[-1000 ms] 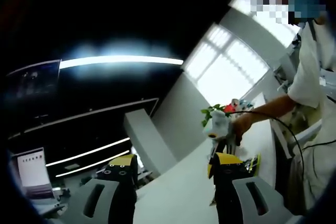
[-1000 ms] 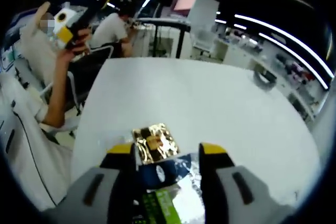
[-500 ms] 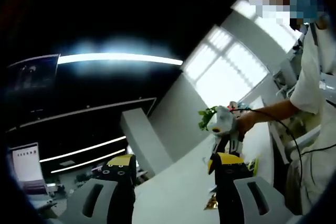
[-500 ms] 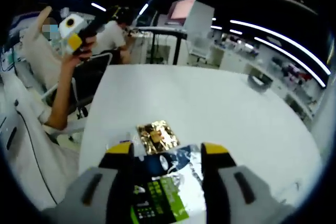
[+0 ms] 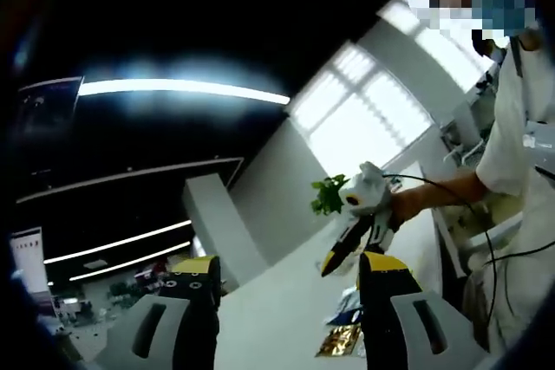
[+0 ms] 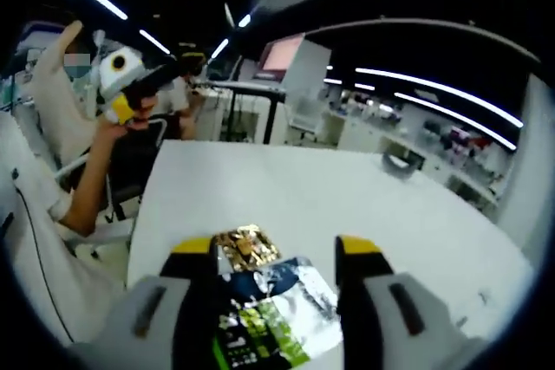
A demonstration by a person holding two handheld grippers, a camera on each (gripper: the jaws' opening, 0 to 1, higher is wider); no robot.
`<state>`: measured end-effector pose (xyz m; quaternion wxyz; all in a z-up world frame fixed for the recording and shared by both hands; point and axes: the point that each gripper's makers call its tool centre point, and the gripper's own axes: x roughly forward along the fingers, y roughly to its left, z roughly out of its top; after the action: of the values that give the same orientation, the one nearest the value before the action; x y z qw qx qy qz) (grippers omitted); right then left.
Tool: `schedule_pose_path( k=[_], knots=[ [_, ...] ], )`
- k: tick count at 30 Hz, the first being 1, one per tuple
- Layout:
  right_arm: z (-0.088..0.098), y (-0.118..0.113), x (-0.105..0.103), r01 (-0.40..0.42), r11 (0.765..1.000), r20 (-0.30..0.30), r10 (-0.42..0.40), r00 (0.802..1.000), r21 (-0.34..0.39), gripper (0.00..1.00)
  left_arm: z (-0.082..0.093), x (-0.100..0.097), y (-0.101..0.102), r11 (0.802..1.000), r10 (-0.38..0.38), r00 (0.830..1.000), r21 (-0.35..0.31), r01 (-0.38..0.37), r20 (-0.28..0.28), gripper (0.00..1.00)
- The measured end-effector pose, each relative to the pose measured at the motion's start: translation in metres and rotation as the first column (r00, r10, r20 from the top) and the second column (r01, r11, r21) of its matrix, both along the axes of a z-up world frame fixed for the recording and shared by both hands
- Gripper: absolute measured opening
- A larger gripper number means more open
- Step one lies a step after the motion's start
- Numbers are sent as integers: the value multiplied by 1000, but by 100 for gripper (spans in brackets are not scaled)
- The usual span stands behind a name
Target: Arrange the skincare products in the storage area until every visible bottle or jar stands upright without overlapping.
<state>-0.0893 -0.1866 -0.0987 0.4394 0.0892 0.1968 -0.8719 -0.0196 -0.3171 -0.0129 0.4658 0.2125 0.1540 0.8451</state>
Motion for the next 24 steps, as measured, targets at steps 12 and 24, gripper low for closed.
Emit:
schedule_pose_path(
  k=[12,24],
  knots=[
    [5,4,13,49,976,-25,-56,998,-210,69,-9,10,48,995,-96,995,-20,97,21,69],
    [29,53,17,128,935,-70,-160,985,-331,67,-18,4,72,994,-106,993,-21,108,56,71]
  ],
)
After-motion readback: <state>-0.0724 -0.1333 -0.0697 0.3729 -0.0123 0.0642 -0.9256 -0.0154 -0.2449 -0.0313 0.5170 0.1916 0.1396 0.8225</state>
